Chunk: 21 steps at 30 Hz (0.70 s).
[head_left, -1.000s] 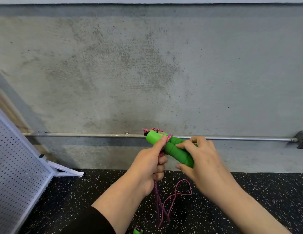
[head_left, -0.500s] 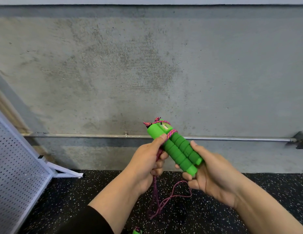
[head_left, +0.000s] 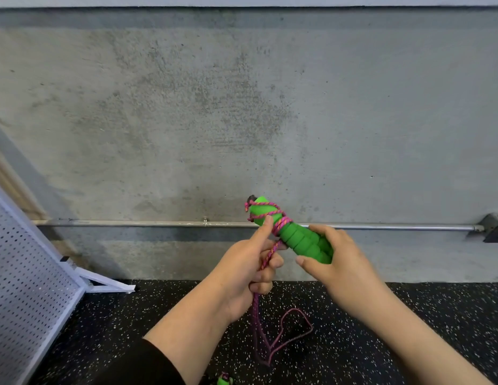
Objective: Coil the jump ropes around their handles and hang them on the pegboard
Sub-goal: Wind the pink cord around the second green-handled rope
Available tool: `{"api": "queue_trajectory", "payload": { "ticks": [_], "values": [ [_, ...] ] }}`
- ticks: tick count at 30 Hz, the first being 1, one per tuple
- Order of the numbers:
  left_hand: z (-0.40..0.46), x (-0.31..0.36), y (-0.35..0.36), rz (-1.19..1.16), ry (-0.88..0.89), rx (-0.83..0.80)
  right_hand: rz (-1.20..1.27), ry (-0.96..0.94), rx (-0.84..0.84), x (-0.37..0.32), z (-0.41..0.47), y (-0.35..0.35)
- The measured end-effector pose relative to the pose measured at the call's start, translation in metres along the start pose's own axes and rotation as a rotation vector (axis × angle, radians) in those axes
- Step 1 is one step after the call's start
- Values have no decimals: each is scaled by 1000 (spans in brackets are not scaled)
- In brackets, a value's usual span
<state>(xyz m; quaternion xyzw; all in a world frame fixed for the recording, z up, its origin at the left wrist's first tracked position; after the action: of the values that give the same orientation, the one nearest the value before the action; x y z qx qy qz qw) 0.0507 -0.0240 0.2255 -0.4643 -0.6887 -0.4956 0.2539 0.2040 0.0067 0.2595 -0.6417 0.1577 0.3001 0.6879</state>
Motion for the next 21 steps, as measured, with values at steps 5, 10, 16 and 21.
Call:
{"api": "queue_trajectory", "payload": {
  "ticks": [5,10,16,21],
  "values": [
    [-1,-1,-7,9,17,60,-188,-185,85,-22,-7,-1],
    [0,4,-14,11,74,117,-31,-190,31,-20,-4,1],
    [0,14,-8,3,135,48,974,421,-335,-1,-17,32],
    [2,11,-11,-8,121,62,1094,433,-524,-10,-23,45]
  ]
}}
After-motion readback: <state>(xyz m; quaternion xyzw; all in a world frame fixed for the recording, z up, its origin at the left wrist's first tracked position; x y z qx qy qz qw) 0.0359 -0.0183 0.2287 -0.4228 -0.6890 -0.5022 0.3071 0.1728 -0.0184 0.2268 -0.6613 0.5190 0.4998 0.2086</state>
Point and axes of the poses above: each hand's wrist, its own z-axis towards the middle knuckle, its own y-axis out of the palm, x = y × z, the point moved 9 cm from there along z, towards the middle knuckle, and after that the axes turned 9 degrees about -z, right-handed, at the moved point
